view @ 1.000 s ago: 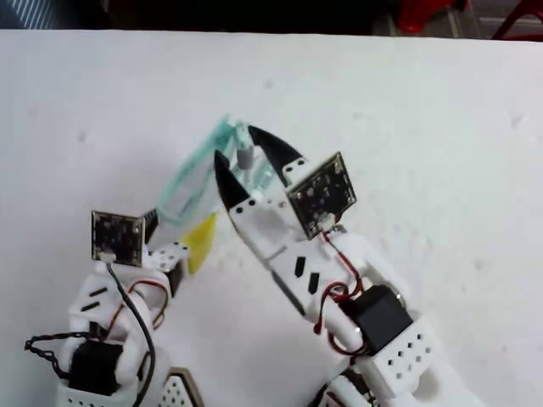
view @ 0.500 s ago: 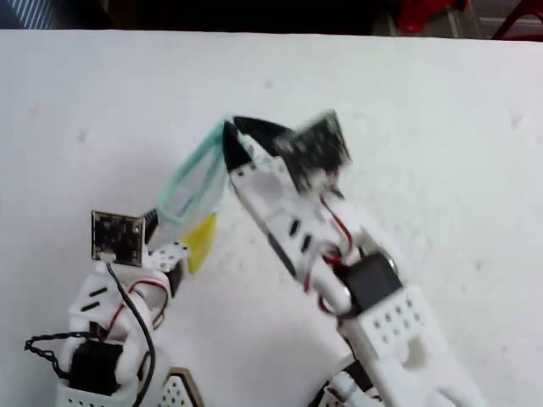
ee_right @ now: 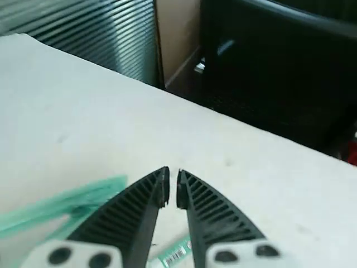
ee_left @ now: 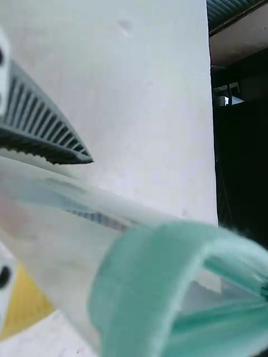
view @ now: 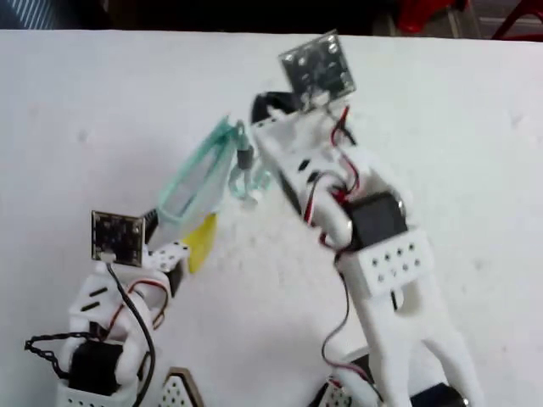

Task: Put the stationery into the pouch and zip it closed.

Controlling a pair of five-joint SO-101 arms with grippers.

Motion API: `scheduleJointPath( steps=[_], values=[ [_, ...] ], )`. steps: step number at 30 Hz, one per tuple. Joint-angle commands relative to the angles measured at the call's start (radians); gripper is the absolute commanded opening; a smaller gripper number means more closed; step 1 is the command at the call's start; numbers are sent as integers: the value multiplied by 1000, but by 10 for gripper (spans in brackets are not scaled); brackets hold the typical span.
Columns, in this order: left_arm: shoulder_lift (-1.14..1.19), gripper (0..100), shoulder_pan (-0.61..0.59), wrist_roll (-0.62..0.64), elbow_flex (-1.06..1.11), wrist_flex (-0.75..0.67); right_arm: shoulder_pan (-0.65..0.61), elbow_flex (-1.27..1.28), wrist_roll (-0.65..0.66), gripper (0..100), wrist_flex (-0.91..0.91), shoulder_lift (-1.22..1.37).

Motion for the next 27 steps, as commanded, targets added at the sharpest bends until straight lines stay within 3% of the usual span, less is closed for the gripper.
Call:
scheduleJointPath(
  steps=[1,6,10,13,21,27],
  values=[
    [-1,267,4,3,-32,-35,61,-58,-71,18,4,97],
    [-1,255,-54,11,-25,-64,113,-178,-250,33,15,371],
    [-1,253,-84,12,-28,-64,107,-365,-393,165,104,618],
    [-1,253,-87,12,-29,-64,77,-528,-399,217,202,802],
    [-1,253,-82,12,-28,-64,70,-924,-414,220,372,1202],
    [-1,253,-81,12,-28,-64,79,-1149,-572,220,503,1397]
  ],
)
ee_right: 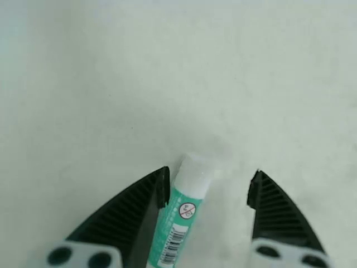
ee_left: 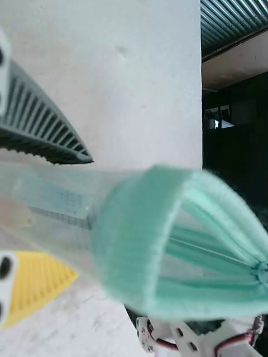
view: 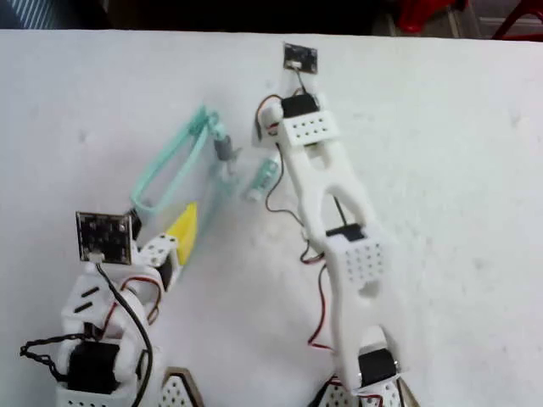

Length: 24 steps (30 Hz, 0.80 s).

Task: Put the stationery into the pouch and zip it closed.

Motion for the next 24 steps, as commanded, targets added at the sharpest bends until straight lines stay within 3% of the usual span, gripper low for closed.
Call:
scheduleJointPath(
  steps=[1,6,20,24],
  values=[
    [-1,253,-4,12,-28,-25,-2,-155,-71,220,84,51],
    [-1,253,-4,12,-28,-25,-36,-299,-91,221,183,140],
    [-1,253,-4,12,-28,-25,-28,-407,-81,214,194,274],
    [-1,253,-4,11,-28,-25,-27,-407,-81,128,194,274]
  ],
)
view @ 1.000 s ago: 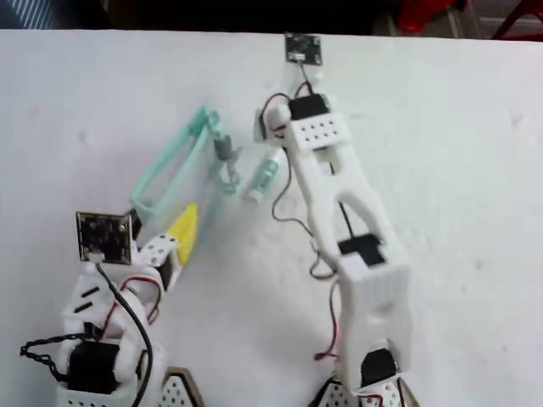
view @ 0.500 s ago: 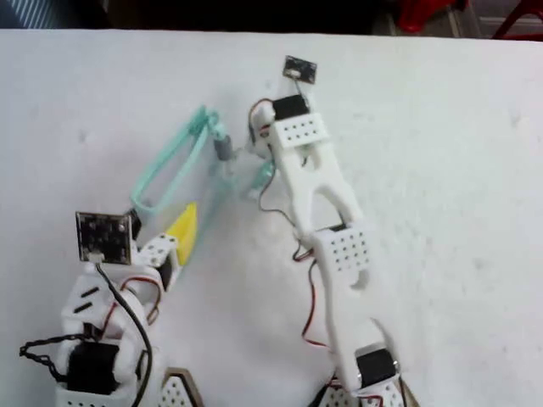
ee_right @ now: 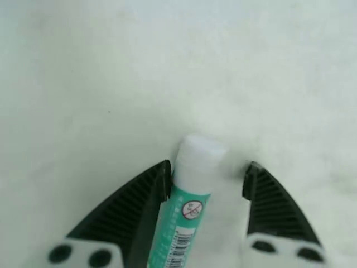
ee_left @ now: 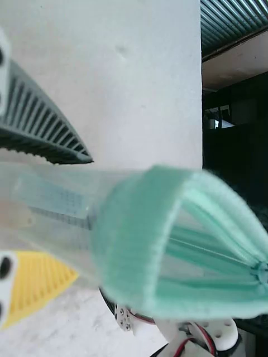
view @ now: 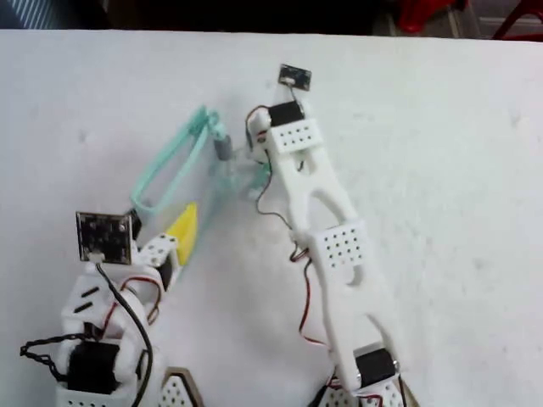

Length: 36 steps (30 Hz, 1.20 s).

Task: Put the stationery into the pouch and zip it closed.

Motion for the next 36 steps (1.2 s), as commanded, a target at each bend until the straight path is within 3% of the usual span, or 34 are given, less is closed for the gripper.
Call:
scheduleJointPath(
  steps=[1,7,17,25,36],
  values=[
    [-1,253,-4,11,-28,-25,-2,-37,-2,104,7,-18],
    [-1,253,-4,11,-28,-25,-2,-37,-2,18,7,-21],
    [-1,255,-4,11,-29,-25,71,-38,6,17,97,-157],
    [-1,256,18,11,-28,-21,134,-38,204,17,208,-472],
    [-1,256,25,11,-26,-17,133,-26,339,17,217,-805]
  ],
)
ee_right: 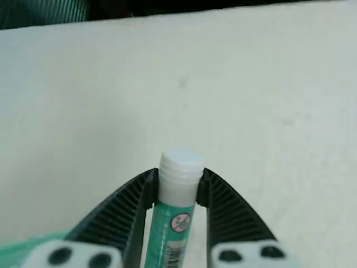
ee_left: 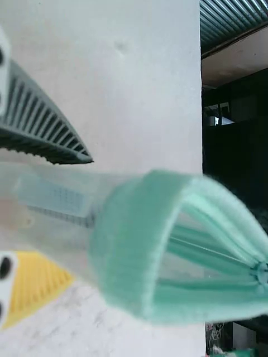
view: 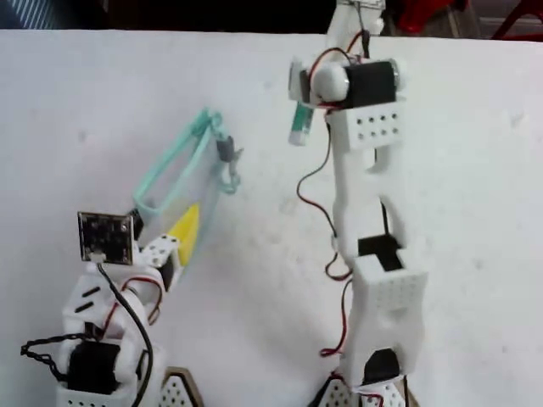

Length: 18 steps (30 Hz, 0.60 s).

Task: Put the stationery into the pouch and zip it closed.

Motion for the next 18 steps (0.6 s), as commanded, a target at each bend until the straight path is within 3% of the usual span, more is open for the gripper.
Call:
scheduleJointPath(
  steps=[1,12,18],
  values=[
    [-1,256,13,11,-26,-17,4,-26,48,17,25,-154],
    [-1,256,13,11,-25,-17,2,-25,203,17,25,-541],
    [-1,257,13,11,-25,-15,-2,-21,215,17,25,-696]
  ],
)
